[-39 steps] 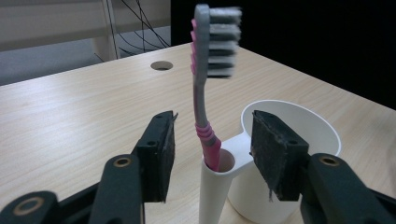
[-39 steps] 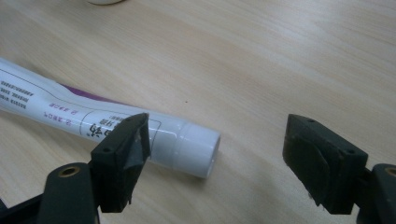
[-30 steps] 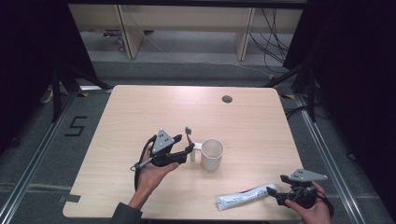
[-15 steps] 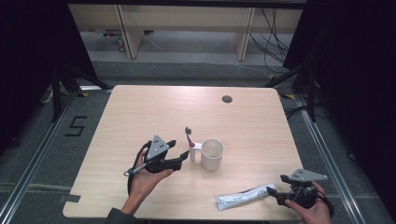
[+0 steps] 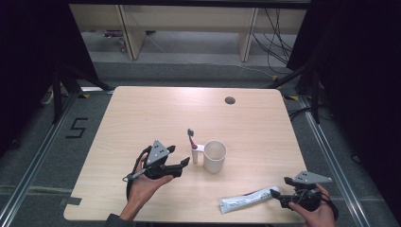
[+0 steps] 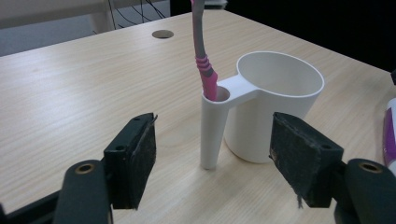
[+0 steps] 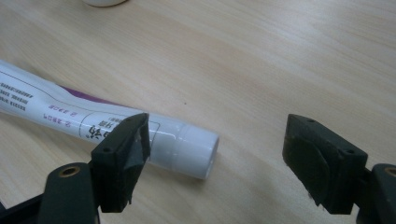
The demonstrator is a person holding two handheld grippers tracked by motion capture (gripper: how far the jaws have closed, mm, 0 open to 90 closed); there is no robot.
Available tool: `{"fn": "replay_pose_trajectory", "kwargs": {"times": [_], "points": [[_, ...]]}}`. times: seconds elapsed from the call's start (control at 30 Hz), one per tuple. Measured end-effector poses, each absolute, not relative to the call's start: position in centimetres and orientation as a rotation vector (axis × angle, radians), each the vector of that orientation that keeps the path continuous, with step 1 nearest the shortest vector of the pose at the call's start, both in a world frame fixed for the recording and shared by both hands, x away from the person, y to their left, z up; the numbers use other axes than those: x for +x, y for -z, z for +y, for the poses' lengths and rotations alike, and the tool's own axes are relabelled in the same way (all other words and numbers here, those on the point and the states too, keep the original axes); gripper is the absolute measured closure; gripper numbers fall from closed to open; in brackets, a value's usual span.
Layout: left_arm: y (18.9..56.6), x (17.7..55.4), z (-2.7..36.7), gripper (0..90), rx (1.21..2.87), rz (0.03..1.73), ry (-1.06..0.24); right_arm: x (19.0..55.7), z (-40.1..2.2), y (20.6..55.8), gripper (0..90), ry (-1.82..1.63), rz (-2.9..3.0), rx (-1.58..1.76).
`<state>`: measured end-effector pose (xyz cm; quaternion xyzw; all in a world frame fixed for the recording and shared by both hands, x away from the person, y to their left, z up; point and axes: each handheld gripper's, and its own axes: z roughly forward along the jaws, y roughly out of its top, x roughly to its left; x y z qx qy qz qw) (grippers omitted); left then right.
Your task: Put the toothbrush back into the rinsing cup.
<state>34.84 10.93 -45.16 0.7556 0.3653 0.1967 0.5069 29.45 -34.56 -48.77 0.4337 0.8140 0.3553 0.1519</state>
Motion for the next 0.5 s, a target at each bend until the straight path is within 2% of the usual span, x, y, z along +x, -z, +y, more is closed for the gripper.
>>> {"fn": "replay_pose_trajectory", "kwargs": {"times": [0.23,0.5], "points": [[45.6,34.4,11.4,22.7,1.828,0.882,-0.438,29.5,-34.6,48.8,24.1,-1.032,2.329,1.235],[46.2,33.6,11.9,21.0,1.861,0.885,-0.435,29.5,-34.6,48.8,24.2,-1.03,2.322,1.246]]}}
